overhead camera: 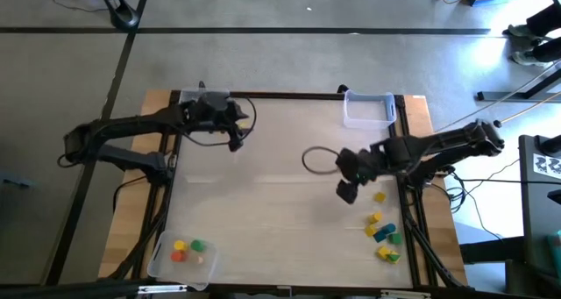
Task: Sort blocks by size
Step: Put the left yellow cube block into the top left transparent bin
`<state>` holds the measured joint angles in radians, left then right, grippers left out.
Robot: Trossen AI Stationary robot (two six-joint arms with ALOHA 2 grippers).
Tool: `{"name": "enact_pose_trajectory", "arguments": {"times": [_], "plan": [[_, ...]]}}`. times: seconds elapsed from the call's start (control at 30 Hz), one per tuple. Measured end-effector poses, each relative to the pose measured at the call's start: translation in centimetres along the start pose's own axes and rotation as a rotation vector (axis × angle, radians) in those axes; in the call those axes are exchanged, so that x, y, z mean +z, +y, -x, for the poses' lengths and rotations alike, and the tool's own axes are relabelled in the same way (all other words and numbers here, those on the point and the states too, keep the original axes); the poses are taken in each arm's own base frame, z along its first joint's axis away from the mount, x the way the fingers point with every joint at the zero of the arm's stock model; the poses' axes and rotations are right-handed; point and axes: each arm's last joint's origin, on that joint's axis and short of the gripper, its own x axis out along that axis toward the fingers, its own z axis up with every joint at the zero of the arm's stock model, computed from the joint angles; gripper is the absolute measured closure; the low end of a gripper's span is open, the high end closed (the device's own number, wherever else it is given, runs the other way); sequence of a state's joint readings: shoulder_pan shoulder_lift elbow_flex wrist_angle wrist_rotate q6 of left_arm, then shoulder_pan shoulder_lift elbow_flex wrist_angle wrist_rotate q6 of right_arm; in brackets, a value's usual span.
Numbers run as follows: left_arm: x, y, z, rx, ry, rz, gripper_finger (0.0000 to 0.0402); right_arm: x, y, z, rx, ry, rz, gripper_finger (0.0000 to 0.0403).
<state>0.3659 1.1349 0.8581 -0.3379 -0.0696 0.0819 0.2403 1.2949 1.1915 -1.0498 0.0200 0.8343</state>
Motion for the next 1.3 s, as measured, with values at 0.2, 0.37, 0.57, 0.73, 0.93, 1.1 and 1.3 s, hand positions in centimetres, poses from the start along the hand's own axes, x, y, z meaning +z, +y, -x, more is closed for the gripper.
{"name": "enact_pose_trajectory", "arguments": {"times": [0.2, 0.37, 0.57, 0.73, 0.93, 1.1, 1.3], "plan": [[0.3, -2.5, -0.4, -0.083, -0.022, -0.006, 0.0180, -3.1, 2.4, 0.2, 0.041, 0.052, -0.085, 0.0112], [0.2, -4.6, -0.7, -0.148, -0.008, -0.004, 0.0180, -6.1, 4.4, -0.2, 0.046, 0.112, -0.141, 0.0112], [0.0, -6.9, -1.3, -0.198, -0.006, -0.003, 0.0180, -10.4, 6.3, -2.6, -0.027, 0.278, -0.172, 0.0112], [0.2, -8.4, -1.2, -0.241, -0.039, -0.001, 0.0180, -12.9, 7.3, -4.5, -0.089, 0.373, -0.164, 0.0112], [0.5, -9.5, -0.8, -0.283, -0.082, -0.007, 0.0180, -14.6, 7.8, -6.8, -0.179, 0.446, -0.158, 0.0112], [0.5, -10.2, -0.5, -0.299, -0.086, -0.017, 0.0180, -15.9, 8.4, -8.7, -0.226, 0.505, -0.180, 0.0112], [0.6, -10.3, -0.4, -0.288, -0.110, -0.023, 0.0180, -16.8, 8.4, -11.0, -0.327, 0.554, -0.209, 0.0112]]}}
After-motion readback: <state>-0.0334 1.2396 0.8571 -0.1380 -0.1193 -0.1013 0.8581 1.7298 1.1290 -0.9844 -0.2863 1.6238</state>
